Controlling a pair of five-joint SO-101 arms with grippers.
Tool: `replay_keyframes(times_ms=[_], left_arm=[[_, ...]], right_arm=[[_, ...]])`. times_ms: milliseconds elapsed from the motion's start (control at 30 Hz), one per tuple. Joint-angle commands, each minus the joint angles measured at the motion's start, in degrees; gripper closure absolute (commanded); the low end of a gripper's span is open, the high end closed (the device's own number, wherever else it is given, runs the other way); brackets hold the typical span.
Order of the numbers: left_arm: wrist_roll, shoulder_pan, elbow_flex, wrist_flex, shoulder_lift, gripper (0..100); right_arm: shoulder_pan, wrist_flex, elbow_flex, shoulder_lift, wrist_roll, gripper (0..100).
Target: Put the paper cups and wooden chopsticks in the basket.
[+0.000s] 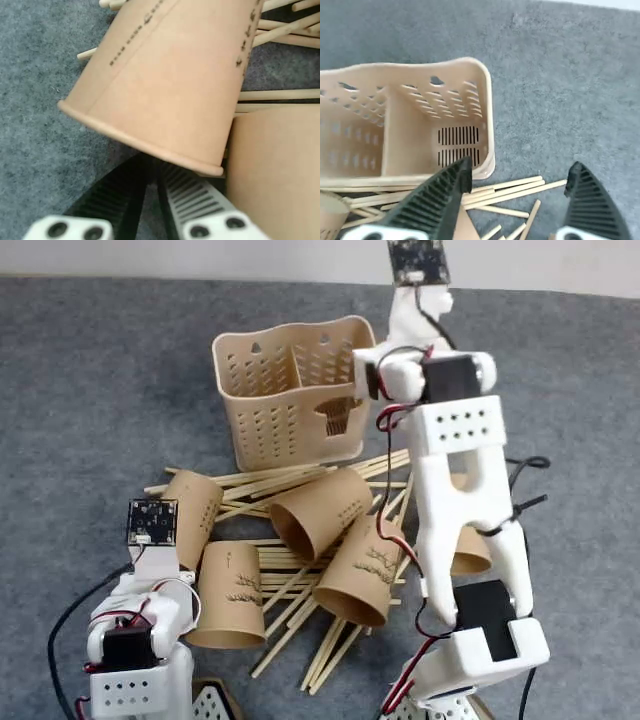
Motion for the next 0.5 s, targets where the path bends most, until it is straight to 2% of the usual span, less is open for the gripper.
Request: replay_keyframes(times_ms=[0, 233, 367, 467], left_arm=[[-0.26, 0.92, 1.10, 0.26, -0.31, 99], [-0.26, 0.92, 1.10, 0.26, -0.31, 99], [-0.26, 0.92, 1.10, 0.26, -0.31, 99], [-0.26, 0.92, 1.10, 0.26, -0.31, 99]], right_arm=[[-0.75, 6.11, -8.66, -1.19, 0.09, 70.1], [-5.41, 22.11, -14.11, -1.19, 7.56, 70.1], [-4.88, 22.55, -13.32, -3.38, 9.23, 70.1], [-4.53, 22.55, -5.49, -7.87, 11.96, 70.1]])
